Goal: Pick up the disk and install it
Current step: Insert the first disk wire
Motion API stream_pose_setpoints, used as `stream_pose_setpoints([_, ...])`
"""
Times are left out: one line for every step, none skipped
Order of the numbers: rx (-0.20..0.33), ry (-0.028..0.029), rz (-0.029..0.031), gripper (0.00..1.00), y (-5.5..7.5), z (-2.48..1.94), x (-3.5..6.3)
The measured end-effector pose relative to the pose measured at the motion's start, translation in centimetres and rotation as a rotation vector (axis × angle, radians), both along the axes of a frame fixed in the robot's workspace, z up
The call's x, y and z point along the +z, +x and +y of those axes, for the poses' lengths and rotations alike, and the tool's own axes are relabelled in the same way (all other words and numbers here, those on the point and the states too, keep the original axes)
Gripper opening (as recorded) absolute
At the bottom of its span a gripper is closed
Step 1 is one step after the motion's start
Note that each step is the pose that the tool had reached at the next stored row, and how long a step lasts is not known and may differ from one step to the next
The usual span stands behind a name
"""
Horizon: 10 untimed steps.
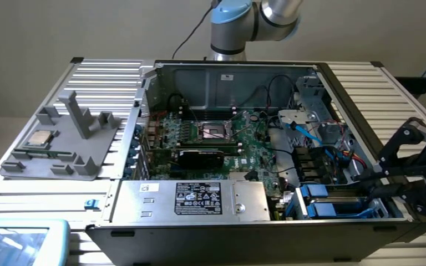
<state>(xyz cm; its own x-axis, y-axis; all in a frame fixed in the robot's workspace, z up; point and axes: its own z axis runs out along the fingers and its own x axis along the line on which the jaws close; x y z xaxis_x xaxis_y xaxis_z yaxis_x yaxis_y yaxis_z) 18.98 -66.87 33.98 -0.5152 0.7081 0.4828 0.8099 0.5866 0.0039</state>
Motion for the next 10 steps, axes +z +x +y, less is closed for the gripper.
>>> stream_pose_setpoints([0.01, -0.0002, -0.0003, 0.33, 0.0, -0.03, -0.04])
stream_pose_setpoints([0.019, -0.0001, -0.0003, 0.33, 0.0, -0.06, -0.11])
stream_pose_setpoints([0.027, 0.0004, -0.0005, 0.33, 0.0, -0.08, -0.19])
stream_pose_setpoints([0.036, 0.001, -0.0006, 0.33, 0.0, -0.09, -0.29])
stream_pose_setpoints([0.043, 0.0016, -0.0006, 0.33, 0.01, -0.11, -0.43])
stream_pose_setpoints([0.051, 0.0024, -0.0006, 0.33, 0.03, -0.12, -0.58])
stream_pose_setpoints([0.057, 0.0025, -0.0006, 0.33, 0.07, -0.12, -0.69])
stream_pose_setpoints([0.064, 0.0026, -0.0006, 0.33, 0.11, -0.12, -0.79])
stream_pose_setpoints([0.07, 0.0026, -0.0006, 0.33, 0.17, -0.12, -0.88])
stream_pose_setpoints([0.075, 0.0027, -0.0006, 0.33, 0.24, -0.13, -0.98])
